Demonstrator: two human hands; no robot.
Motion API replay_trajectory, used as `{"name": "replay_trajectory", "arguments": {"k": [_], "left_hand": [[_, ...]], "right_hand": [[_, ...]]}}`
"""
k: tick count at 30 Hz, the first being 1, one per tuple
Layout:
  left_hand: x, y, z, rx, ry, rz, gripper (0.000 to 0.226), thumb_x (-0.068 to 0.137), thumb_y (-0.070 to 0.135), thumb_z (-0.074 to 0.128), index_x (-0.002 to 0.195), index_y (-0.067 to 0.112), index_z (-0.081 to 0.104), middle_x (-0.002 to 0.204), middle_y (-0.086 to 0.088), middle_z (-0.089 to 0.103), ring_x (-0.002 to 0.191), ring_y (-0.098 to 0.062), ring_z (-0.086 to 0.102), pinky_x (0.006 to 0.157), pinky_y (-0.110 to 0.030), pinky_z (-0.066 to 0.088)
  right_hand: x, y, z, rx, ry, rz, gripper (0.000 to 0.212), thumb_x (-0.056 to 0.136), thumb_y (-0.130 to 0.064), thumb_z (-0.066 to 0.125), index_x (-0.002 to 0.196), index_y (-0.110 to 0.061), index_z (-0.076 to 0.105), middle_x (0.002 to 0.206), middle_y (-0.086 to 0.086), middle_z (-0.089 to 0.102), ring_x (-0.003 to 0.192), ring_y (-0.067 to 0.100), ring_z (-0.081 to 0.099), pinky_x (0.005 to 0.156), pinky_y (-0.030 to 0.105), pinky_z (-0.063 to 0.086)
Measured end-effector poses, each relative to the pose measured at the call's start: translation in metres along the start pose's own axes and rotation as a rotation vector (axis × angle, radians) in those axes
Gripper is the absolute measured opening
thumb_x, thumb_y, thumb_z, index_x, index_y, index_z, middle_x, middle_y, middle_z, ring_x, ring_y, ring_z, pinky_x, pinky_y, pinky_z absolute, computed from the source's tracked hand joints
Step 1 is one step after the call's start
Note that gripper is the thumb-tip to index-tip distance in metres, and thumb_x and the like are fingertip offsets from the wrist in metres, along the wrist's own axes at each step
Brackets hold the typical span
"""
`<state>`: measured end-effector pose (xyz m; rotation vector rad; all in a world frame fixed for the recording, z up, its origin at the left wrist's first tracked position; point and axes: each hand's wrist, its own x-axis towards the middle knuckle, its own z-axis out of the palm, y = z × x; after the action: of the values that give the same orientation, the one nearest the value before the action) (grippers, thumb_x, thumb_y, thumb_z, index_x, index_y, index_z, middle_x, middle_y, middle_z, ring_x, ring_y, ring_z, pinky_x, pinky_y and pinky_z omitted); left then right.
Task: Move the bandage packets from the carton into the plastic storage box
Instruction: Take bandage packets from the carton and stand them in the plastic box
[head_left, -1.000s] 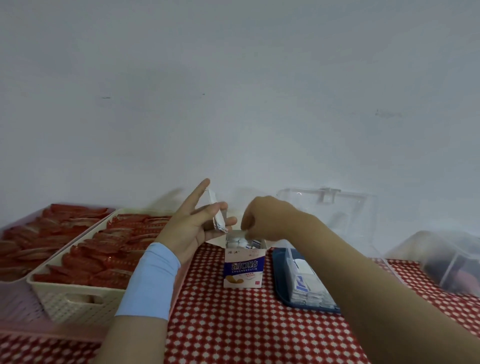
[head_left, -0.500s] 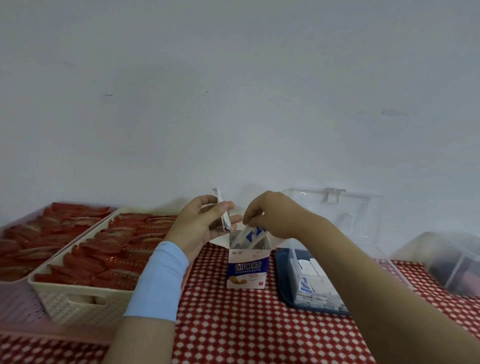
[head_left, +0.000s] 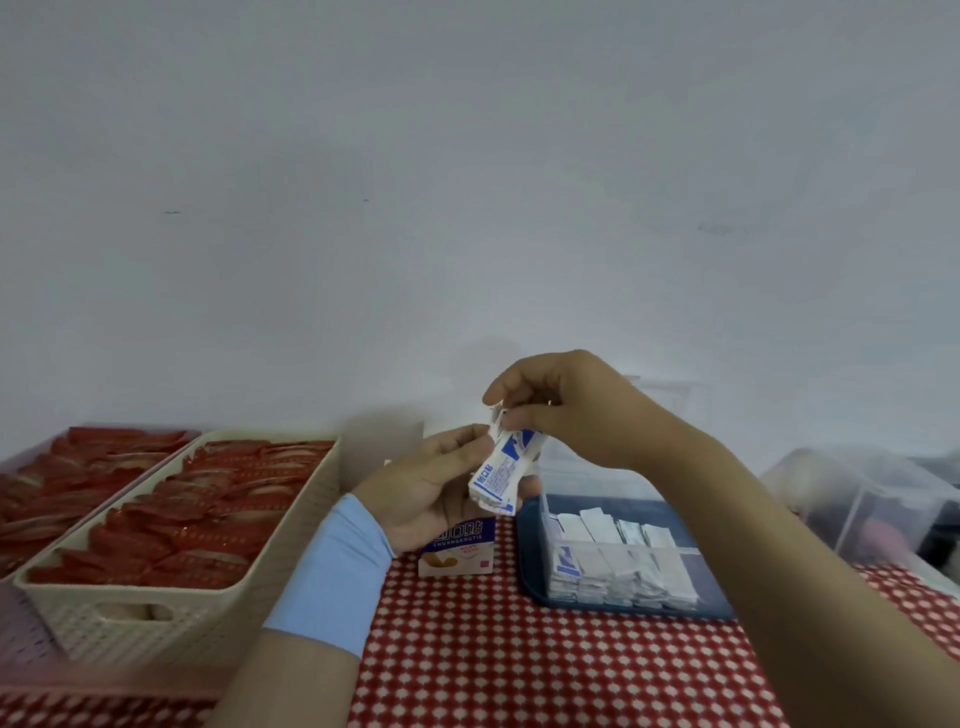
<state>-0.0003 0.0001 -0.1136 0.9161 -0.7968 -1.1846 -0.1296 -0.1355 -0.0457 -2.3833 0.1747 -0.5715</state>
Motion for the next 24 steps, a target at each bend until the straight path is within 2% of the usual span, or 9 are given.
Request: {"name": "replay_trajectory", "arguments": {"k": [3, 7, 10, 12, 13, 16, 17, 21, 24], "left_hand": [[0.008, -0.014, 0.014, -0.039, -0.013, -0.001, 0.036, 0.087, 0.026, 0.051, 0.111, 0.006, 0.069, 0.113, -0.018, 0.072, 0.093, -0.028, 0.074, 0.074, -0.032, 0.062], [0.018, -0.034, 0.033, -0.108, 0.007, -0.013, 0.031, 0.083, 0.024, 0.055, 0.093, 0.008, 0.08, 0.106, -0.018, 0.073, 0.084, -0.026, 0.074, 0.068, -0.031, 0.061], [0.024, -0.043, 0.041, -0.147, 0.077, -0.014, 0.028, 0.082, 0.023, 0.061, 0.096, 0.005, 0.077, 0.104, -0.017, 0.073, 0.08, -0.024, 0.074, 0.066, -0.031, 0.06], [0.027, -0.046, 0.044, -0.145, 0.094, 0.008, 0.032, 0.081, 0.024, 0.063, 0.104, 0.002, 0.071, 0.103, -0.017, 0.072, 0.082, -0.023, 0.073, 0.067, -0.031, 0.061], [0.026, -0.047, 0.047, -0.142, 0.087, 0.009, 0.035, 0.083, 0.024, 0.063, 0.109, 0.002, 0.069, 0.106, -0.016, 0.071, 0.085, -0.022, 0.072, 0.069, -0.031, 0.061], [0.028, -0.054, 0.055, -0.094, 0.062, -0.008, 0.038, 0.087, 0.026, 0.059, 0.116, 0.004, 0.064, 0.117, -0.012, 0.07, 0.097, -0.021, 0.071, 0.079, -0.034, 0.059], [0.028, -0.056, 0.058, -0.079, 0.067, -0.011, 0.038, 0.087, 0.027, 0.059, 0.117, 0.004, 0.063, 0.118, -0.012, 0.07, 0.099, -0.021, 0.07, 0.079, -0.033, 0.058], [0.033, -0.064, 0.074, -0.059, 0.066, 0.008, 0.032, 0.085, 0.028, 0.062, 0.108, 0.006, 0.068, 0.108, -0.01, 0.07, 0.093, -0.017, 0.069, 0.069, -0.028, 0.056], [0.039, -0.068, 0.084, -0.068, 0.049, 0.02, 0.025, 0.089, 0.022, 0.055, 0.102, 0.002, 0.063, 0.097, -0.009, 0.073, 0.081, -0.017, 0.072, 0.059, -0.028, 0.057]], "right_hand": [[-0.017, 0.011, 0.004, 0.034, 0.099, 0.005, 0.022, 0.09, -0.003, 0.068, 0.099, -0.023, 0.073, 0.086, -0.005, 0.071, 0.072, -0.003, 0.066, 0.06, 0.019, 0.054], [-0.039, 0.022, 0.007, 0.123, 0.226, 0.013, 0.031, 0.088, -0.009, 0.073, 0.111, -0.028, 0.068, 0.095, -0.011, 0.065, 0.073, 0.002, 0.062, 0.057, 0.022, 0.057], [-0.052, 0.034, 0.002, 0.056, 0.293, 0.054, 0.021, 0.083, -0.035, 0.077, 0.094, -0.034, 0.059, 0.107, -0.018, 0.061, 0.088, 0.004, 0.064, 0.077, 0.031, 0.058], [-0.063, 0.039, -0.003, 0.039, 0.203, 0.069, 0.029, 0.073, -0.046, 0.081, 0.08, -0.03, 0.058, 0.119, -0.022, 0.059, 0.11, -0.004, 0.058, 0.094, 0.028, 0.048], [-0.068, 0.04, -0.005, 0.005, 0.124, 0.072, 0.034, 0.067, -0.046, 0.086, 0.076, -0.028, 0.058, 0.126, -0.025, 0.056, 0.117, -0.009, 0.052, 0.097, 0.024, 0.043], [-0.079, 0.04, -0.007, -0.097, -0.025, 0.057, 0.045, 0.056, -0.042, 0.094, 0.076, -0.025, 0.057, 0.133, -0.025, 0.05, 0.117, -0.014, 0.048, 0.089, 0.01, 0.042], [-0.08, 0.042, -0.007, -0.094, -0.027, 0.05, 0.047, 0.056, -0.041, 0.094, 0.077, -0.022, 0.057, 0.128, -0.022, 0.054, 0.113, -0.011, 0.052, 0.087, 0.011, 0.045], [-0.085, 0.052, -0.011, -0.088, -0.005, 0.047, 0.049, 0.055, -0.047, 0.091, 0.078, -0.02, 0.057, 0.109, -0.013, 0.061, 0.101, 0.007, 0.062, 0.088, 0.038, 0.056], [-0.093, 0.058, -0.02, -0.054, -0.011, 0.034, 0.047, 0.057, -0.047, 0.09, 0.077, -0.022, 0.055, 0.113, -0.014, 0.059, 0.105, 0.008, 0.061, 0.09, 0.04, 0.055]]}}
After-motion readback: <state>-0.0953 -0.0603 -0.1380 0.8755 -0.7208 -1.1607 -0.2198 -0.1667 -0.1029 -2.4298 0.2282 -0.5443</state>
